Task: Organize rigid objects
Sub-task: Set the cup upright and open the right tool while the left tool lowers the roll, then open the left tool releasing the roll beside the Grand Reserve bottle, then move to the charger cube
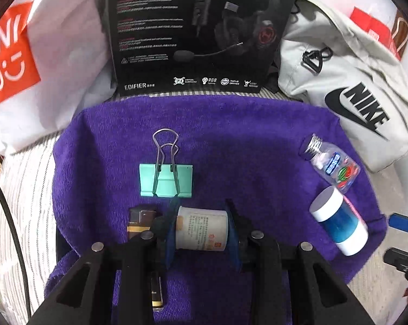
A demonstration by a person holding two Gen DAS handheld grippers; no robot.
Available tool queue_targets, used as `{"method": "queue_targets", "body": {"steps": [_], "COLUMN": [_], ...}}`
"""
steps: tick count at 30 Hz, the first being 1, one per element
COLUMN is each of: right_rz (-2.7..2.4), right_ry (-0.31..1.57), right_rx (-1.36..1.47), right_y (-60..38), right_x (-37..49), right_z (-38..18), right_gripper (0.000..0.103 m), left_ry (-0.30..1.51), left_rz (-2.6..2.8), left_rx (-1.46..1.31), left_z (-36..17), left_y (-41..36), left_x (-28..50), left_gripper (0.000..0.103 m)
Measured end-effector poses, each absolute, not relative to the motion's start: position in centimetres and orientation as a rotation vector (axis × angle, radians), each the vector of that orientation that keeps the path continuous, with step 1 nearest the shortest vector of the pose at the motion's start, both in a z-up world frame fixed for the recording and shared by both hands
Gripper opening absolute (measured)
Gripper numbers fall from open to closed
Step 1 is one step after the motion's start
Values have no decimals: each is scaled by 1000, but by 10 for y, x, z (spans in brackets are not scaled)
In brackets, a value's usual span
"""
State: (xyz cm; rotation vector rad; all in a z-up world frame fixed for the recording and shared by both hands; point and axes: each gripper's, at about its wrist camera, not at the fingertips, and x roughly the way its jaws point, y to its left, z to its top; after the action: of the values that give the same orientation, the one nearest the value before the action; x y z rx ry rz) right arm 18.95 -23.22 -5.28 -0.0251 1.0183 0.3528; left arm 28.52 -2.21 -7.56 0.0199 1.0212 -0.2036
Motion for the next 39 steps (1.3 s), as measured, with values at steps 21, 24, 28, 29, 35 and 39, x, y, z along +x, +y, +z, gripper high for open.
{"method": "queue_targets", "body": {"steps": [21,24,28,29,35,39], "right_rz": [321,320,321,326,340,357], "right_ry": [1044,1044,1046,1043,1036,1035], "right_rx": [69,85,106,112,114,100], "right_y": [-253,-256,-258,-258,-251,-242], "right_x": [137,126,115,112,95,88], "right_z": [-61,-62,-63,-62,-60,-59], "right_gripper": [57,59,60,60,62,62], "left_ry": [1006,987,976,975,999,1027], "left_rz": [-175,-174,-201,-205,-236,-249], "left_rx": [92,61,48,49,37,32], "left_z": [-71,-56,-43,-42,-45,-56], "left_y": [-24,-21,-24,-26,-40,-48], "left_x": [245,224,187,180,147,135], "left_gripper": [53,53,53,53,53,53]}}
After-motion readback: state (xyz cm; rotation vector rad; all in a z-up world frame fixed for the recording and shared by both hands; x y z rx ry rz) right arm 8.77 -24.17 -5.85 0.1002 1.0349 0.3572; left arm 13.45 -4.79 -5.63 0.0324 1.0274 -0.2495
